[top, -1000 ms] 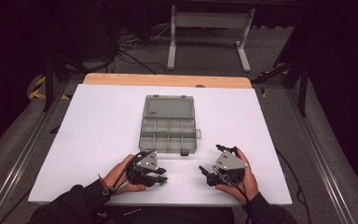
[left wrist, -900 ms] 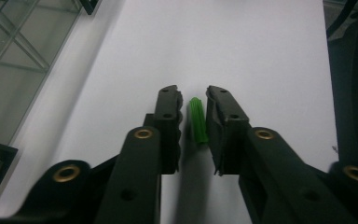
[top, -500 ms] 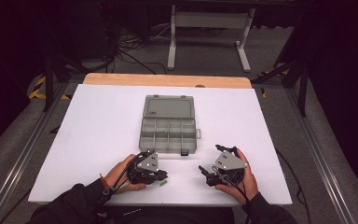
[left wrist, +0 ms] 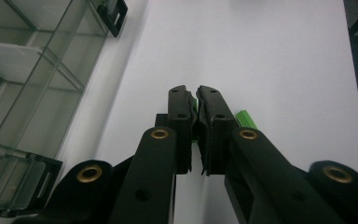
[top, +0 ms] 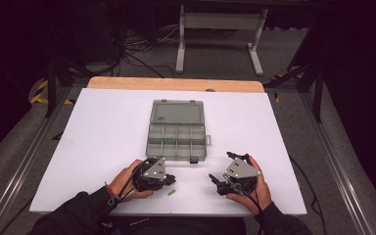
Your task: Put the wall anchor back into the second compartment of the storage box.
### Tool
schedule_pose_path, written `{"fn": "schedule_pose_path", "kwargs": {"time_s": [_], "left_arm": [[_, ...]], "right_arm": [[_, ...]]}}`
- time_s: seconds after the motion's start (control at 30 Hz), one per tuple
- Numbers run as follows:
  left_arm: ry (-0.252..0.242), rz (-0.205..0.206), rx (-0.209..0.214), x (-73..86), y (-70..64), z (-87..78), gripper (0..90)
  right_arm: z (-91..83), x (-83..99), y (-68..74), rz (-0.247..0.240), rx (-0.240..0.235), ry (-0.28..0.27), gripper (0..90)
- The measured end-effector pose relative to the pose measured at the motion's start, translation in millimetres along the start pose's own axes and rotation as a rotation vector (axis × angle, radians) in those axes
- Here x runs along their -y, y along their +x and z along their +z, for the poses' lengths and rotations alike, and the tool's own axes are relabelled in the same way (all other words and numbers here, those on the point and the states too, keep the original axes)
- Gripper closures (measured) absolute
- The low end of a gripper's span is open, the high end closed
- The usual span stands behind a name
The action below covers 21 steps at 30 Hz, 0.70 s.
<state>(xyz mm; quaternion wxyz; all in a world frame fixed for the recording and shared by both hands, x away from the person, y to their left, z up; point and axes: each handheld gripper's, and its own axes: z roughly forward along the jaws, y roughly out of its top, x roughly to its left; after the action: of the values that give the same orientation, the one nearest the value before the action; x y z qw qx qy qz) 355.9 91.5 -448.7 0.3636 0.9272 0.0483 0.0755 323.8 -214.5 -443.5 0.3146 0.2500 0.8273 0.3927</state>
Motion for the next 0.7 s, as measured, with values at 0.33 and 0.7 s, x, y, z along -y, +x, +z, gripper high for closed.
{"fn": "schedule_pose_path", "kwargs": {"time_s": [0.33, 0.7], "left_arm": [[-0.063, -0.003, -0.037, -8.4, 14.3, -10.9, 84.4], [-0.128, 0.008, -0.09, -19.2, 31.0, -28.2, 84.4]], "right_arm": [[1.2, -2.3, -2.3, 0.011, 0.01, -0.025, 9.3], [1.9, -4.0, -4.0, 0.025, 0.034, -0.039, 9.5]]}}
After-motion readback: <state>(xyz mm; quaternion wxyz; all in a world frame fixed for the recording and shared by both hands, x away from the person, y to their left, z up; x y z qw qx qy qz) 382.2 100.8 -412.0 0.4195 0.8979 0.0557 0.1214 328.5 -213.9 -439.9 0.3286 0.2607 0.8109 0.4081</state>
